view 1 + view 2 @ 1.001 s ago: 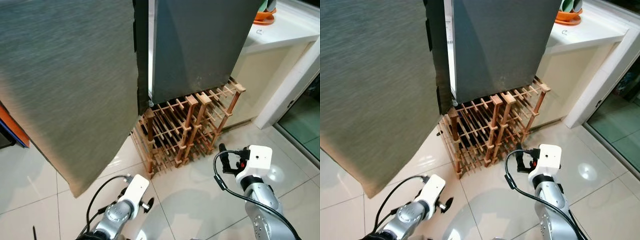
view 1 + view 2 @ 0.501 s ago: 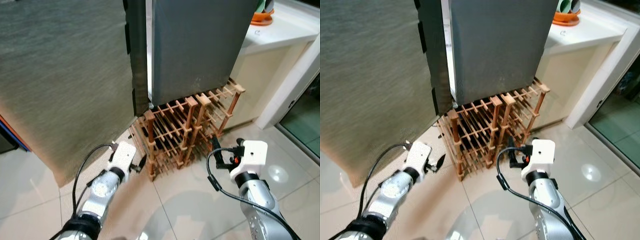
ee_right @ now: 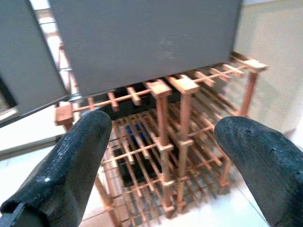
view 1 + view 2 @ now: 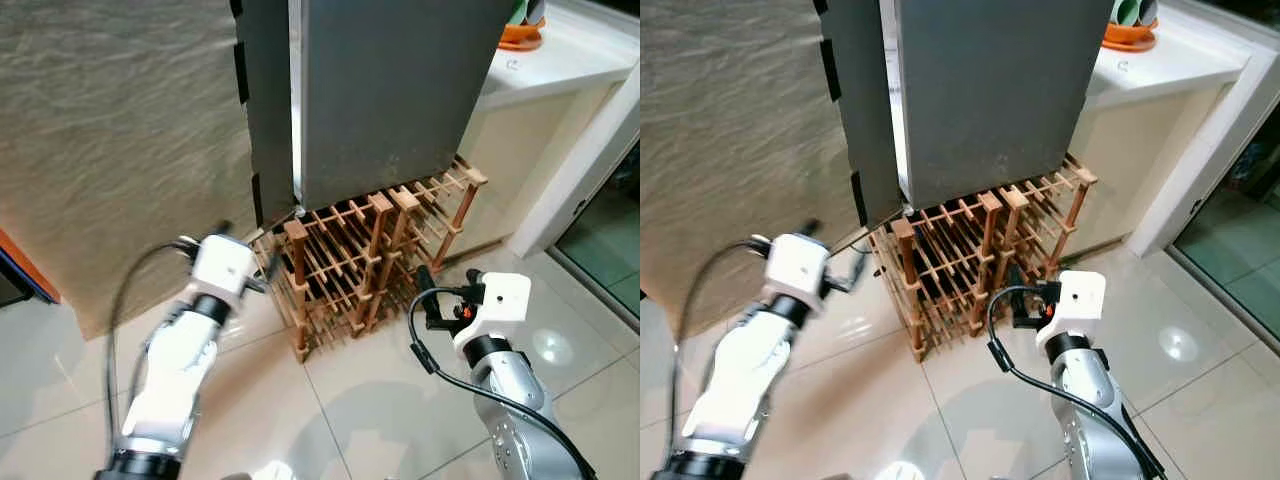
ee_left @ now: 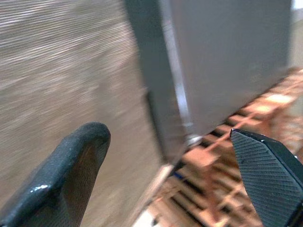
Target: Restocking fridge
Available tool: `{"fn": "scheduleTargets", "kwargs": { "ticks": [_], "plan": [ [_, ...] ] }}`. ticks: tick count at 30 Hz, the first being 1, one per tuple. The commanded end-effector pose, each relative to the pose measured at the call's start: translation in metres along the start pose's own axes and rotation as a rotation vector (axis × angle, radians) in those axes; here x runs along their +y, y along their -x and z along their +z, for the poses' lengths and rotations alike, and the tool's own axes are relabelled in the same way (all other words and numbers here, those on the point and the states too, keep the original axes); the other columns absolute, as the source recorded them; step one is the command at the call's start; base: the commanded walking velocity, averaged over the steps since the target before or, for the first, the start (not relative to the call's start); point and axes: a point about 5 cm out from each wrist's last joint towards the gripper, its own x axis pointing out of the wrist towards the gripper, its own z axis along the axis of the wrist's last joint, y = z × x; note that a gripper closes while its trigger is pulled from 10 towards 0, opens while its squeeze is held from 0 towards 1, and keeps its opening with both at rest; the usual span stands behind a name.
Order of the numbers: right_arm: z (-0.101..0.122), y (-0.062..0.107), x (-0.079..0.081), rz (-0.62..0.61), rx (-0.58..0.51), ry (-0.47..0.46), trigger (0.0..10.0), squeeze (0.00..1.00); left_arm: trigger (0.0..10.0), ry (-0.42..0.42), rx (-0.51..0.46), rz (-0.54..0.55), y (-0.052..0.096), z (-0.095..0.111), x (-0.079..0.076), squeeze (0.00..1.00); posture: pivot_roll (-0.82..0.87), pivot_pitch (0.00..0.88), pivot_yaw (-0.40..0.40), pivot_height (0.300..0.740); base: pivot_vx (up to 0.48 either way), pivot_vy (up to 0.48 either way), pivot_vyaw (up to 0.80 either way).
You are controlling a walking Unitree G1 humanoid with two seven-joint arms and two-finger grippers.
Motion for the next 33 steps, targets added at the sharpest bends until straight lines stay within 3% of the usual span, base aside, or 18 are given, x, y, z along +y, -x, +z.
{"fn": "scheduleTargets", "kwargs": {
  "ticks": [1,3,6,12,18,19,23,30,33],
  "plan": [
    [0.014,-0.002,0.017,0.125,-0.051,-0.012,10.0,0.00,10.0,-0.011,-0.013,0.033,-0.007,0.008,0.015,0.00,0.04,0.008,-0.041,0.740,0.000,0.000,0.00],
    [0.017,0.000,0.030,0.226,-0.058,-0.004,10.0,0.00,10.0,-0.033,-0.026,0.052,-0.012,0.017,0.028,0.00,0.04,0.008,-0.041,0.740,0.000,0.000,0.00],
    [0.019,-0.001,0.034,0.267,-0.062,0.015,10.0,0.00,10.0,-0.036,-0.029,0.072,-0.013,0.024,0.035,0.00,0.04,0.008,-0.041,0.740,0.000,0.000,0.80],
    [0.021,-0.003,0.032,0.250,-0.066,0.005,10.0,0.00,10.0,-0.056,-0.038,0.100,-0.019,0.037,0.051,0.00,0.04,0.006,-0.040,0.740,0.000,0.000,0.80],
    [0.025,-0.005,0.030,0.221,-0.070,-0.019,10.0,0.00,10.0,-0.013,-0.065,0.126,-0.032,0.056,0.069,0.00,0.04,0.006,-0.041,0.740,0.000,0.000,0.53],
    [0.025,-0.005,0.033,0.240,-0.065,-0.013,10.0,0.00,10.0,0.048,-0.061,0.151,-0.034,0.059,0.070,0.00,0.04,0.006,-0.040,0.740,0.000,0.000,0.00],
    [0.025,-0.004,0.035,0.253,-0.056,-0.003,10.0,0.00,10.0,0.117,-0.050,0.140,-0.030,0.058,0.061,0.00,0.04,0.005,-0.038,0.740,0.074,0.000,0.00],
    [0.026,-0.004,0.036,0.263,-0.059,0.029,10.0,0.00,10.0,0.151,-0.022,0.122,-0.022,0.054,0.051,0.00,0.04,0.005,-0.043,0.740,0.319,0.000,0.00],
    [0.025,-0.005,0.039,0.267,-0.051,0.023,10.0,0.00,10.0,0.165,-0.008,0.119,-0.019,0.053,0.050,0.00,0.05,0.006,-0.047,0.740,0.345,0.000,0.80]
  ]
}}
